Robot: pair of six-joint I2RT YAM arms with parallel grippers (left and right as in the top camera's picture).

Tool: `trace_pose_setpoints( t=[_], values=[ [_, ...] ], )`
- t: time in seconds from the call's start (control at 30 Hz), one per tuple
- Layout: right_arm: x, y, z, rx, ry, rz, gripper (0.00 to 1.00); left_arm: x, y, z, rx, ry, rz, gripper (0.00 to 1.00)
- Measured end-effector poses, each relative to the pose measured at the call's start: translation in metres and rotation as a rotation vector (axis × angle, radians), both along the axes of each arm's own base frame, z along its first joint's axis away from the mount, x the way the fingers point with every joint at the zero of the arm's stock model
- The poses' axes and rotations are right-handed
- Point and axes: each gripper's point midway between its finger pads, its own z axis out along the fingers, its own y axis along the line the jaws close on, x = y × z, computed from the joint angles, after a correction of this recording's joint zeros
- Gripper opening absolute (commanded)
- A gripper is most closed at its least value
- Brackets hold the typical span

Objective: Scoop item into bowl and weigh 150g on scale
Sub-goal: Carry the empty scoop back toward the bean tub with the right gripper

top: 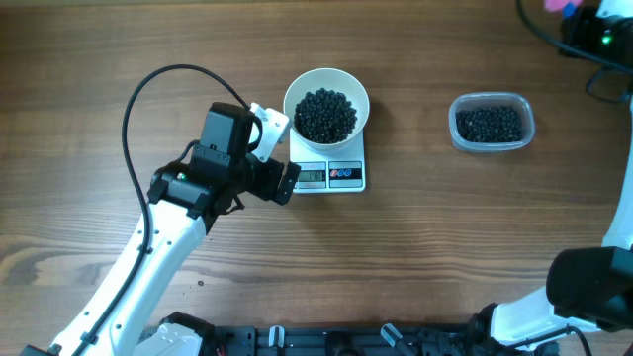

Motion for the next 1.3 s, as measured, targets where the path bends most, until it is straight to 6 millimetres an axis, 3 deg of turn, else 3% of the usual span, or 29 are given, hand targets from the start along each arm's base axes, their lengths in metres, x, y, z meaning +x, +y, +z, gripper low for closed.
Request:
trace_pose_setpoints(
  t=[0.13,0.53,0.87,1.07,1.3],
  values=[
    [0.001,-0.010,-0.002,0.030,0.003,-0.068,0.04,0.000,0.000,0.000,0.000,0.000,0.000,1.00],
    [-0.008,-0.008,-0.020,0.096,0.087,-0.121,0.04,0.000,0.000,0.000,0.000,0.000,0.000,1.00],
    [-0.061,0.013,-0.056,0.146,0.351,-0.072,0.04,0.000,0.000,0.000,0.000,0.000,0.000,1.00],
    [-0.091,0.026,-0.068,0.134,0.479,0.015,0.04,0.000,0.000,0.000,0.000,0.000,0.000,1.00],
    [-0.088,0.040,-0.071,0.045,0.487,0.113,0.04,0.000,0.000,0.000,0.000,0.000,0.000,1.00]
  ],
)
